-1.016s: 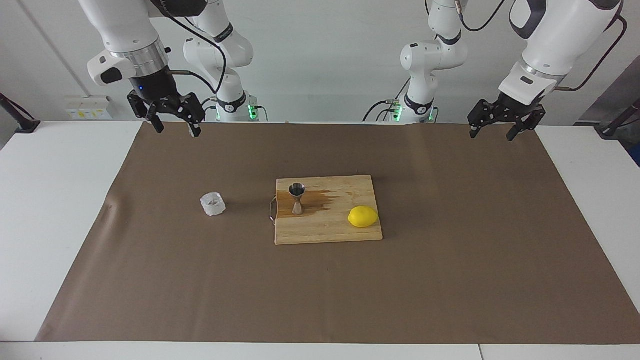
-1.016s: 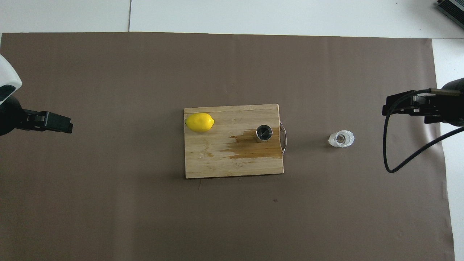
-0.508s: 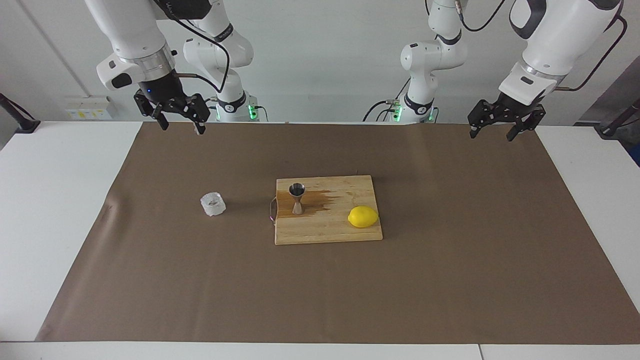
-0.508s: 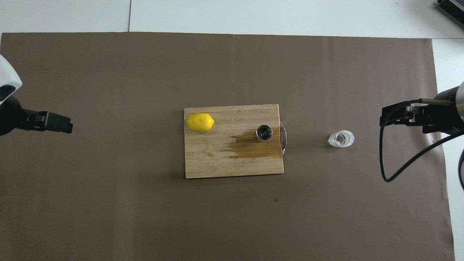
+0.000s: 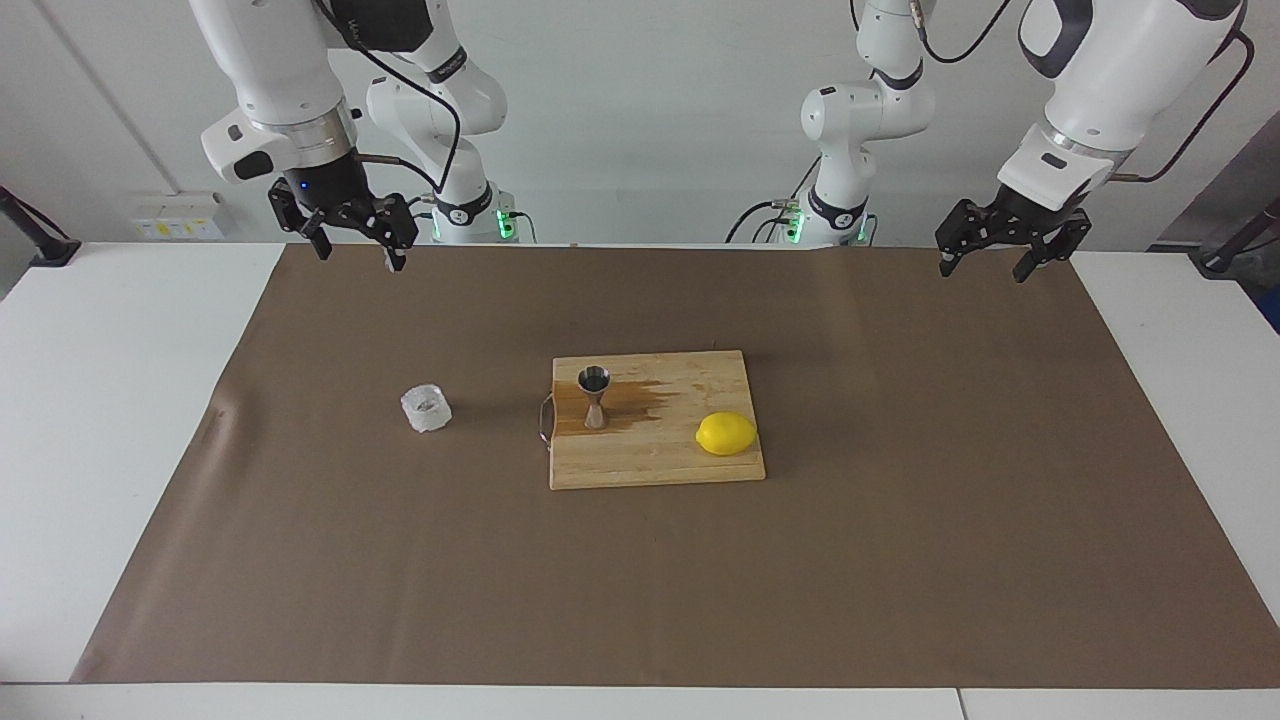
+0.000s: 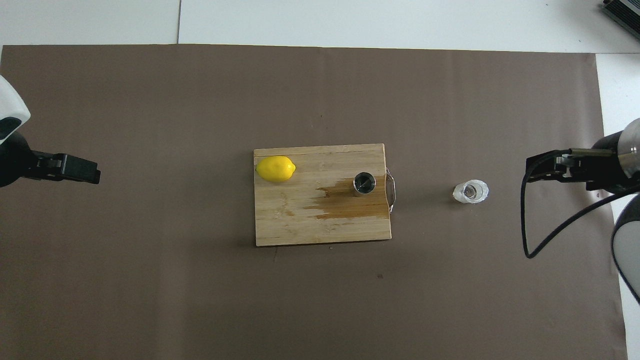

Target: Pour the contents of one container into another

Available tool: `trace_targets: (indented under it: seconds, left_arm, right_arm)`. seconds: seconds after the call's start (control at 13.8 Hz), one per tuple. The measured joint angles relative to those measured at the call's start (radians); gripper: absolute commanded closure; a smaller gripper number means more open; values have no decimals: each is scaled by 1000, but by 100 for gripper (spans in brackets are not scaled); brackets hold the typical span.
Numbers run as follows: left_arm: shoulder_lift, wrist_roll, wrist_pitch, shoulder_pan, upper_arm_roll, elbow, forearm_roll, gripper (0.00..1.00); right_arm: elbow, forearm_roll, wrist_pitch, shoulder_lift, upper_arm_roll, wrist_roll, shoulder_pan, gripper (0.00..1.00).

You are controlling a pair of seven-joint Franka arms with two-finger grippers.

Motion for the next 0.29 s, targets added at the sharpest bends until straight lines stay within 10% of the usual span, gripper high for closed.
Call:
trace_targets:
  seconds: [0.29]
  left_arm:
    - [0,0,0,0,0,0,0,0]
  right_arm:
    - [-3,4,2,0,0,0,0,0]
